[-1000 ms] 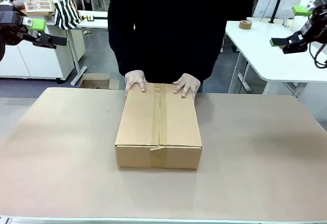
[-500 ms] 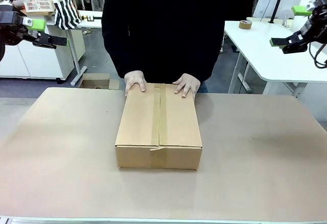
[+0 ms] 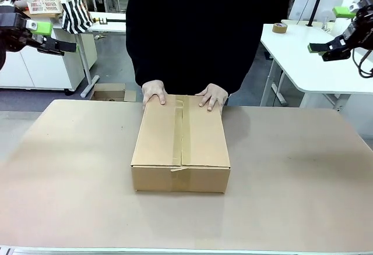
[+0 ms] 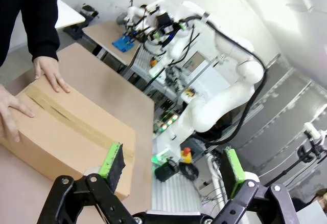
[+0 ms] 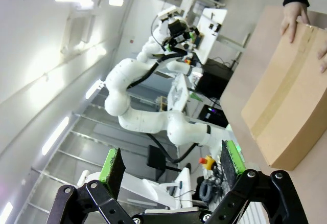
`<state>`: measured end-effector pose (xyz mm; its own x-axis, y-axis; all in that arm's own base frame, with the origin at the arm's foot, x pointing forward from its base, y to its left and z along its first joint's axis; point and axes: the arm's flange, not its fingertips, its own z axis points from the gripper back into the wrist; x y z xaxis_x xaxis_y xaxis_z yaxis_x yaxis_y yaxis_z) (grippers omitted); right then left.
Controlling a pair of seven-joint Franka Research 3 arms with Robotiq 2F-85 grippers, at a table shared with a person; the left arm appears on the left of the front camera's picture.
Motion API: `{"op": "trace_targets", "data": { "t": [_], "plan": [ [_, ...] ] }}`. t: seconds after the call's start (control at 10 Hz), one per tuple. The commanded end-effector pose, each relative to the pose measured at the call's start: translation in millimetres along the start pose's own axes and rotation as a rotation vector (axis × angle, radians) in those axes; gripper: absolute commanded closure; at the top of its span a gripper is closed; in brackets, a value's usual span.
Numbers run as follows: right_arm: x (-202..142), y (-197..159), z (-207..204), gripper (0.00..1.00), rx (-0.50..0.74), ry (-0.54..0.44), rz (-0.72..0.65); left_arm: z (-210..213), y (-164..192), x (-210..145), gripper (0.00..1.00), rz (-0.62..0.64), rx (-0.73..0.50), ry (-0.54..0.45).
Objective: Pack the gift set into the box.
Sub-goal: Press and hold the closed box until the human finishes sealing it.
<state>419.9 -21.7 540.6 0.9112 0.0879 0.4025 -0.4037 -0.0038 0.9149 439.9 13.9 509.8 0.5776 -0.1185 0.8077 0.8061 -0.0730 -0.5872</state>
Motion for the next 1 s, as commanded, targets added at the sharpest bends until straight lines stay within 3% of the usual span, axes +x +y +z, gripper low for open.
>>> {"op": "trace_targets", "data": {
  "t": [0.0,0.1,0.3,0.4,0.6,0.7,0.8,0.9],
  "plan": [
    [19,-13,-22,0.0,-0.143,0.093,0.249,-22,6,6,0.0,-0.172,0.032,0.117],
    [26,-24,-54,0.0,-0.153,0.232,0.429,-42,13,11,0.0,-0.253,0.05,0.169],
    [29,-53,-107,0.0,-0.346,0.29,0.8,-83,33,8,0.0,-0.299,-0.019,0.201],
    [27,-70,-134,0.0,-0.427,0.253,0.913,-102,45,2,0.0,-0.364,0.064,0.223],
    [16,-88,-182,0.0,-0.461,0.149,1.06,-140,64,-22,0.0,-0.524,0.064,0.236],
    [12,-90,-195,0.0,-0.513,0.129,1.09,-144,66,-32,0.0,-0.518,0.026,0.256],
    [22,-95,-183,0.0,-0.842,0.129,1.002,-139,65,-36,0.0,-0.413,-0.047,0.215],
    [26,-86,-180,0.0,-0.479,0.191,0.997,-144,67,-20,0.0,-0.477,0.042,0.273]
  ]
}}
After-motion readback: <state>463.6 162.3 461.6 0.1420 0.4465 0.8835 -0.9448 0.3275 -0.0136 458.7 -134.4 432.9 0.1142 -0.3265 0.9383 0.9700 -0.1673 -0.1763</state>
